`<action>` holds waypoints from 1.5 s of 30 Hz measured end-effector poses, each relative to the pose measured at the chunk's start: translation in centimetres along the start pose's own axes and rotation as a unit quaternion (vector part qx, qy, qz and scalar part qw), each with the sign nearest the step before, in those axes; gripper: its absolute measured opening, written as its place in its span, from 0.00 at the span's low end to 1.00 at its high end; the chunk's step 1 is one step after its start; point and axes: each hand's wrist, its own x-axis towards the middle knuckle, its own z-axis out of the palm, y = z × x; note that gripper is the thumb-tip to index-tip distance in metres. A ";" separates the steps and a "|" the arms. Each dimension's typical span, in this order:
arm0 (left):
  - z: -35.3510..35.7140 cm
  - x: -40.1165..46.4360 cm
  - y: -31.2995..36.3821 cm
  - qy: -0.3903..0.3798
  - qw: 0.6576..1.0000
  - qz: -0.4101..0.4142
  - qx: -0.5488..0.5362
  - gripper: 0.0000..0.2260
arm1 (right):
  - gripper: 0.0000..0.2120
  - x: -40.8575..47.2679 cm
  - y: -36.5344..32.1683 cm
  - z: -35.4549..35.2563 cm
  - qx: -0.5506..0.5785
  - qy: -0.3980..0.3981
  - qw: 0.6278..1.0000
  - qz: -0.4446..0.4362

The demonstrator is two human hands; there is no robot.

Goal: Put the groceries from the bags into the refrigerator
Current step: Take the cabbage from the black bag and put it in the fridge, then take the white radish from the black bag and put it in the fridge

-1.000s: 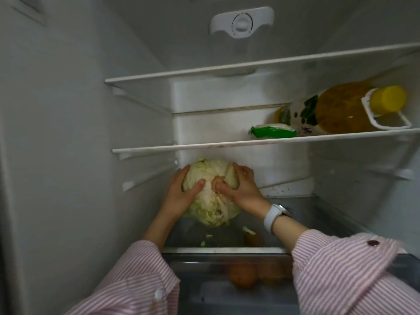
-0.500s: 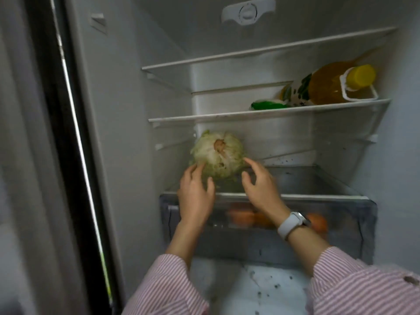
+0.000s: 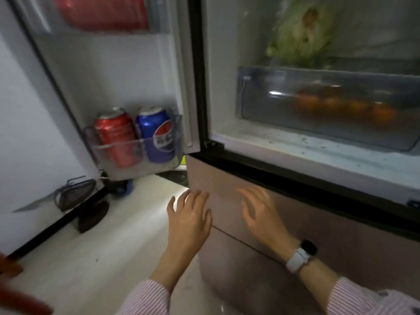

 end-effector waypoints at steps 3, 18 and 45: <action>-1.0 -6.4 -6.6 -0.078 0.990 -0.113 0.041 0.15 | 0.22 -2.7 -4.4 5.8 0.005 -0.128 0.992 -0.002; -24.0 -37.8 -39.9 -0.042 0.815 -0.569 0.102 0.19 | 0.25 -10.2 -46.9 34.9 0.140 -0.380 0.876 -0.261; -46.1 -48.5 -95.7 0.117 0.731 -0.658 0.136 0.16 | 0.19 2.5 -103.8 74.5 0.261 -0.510 0.746 -0.341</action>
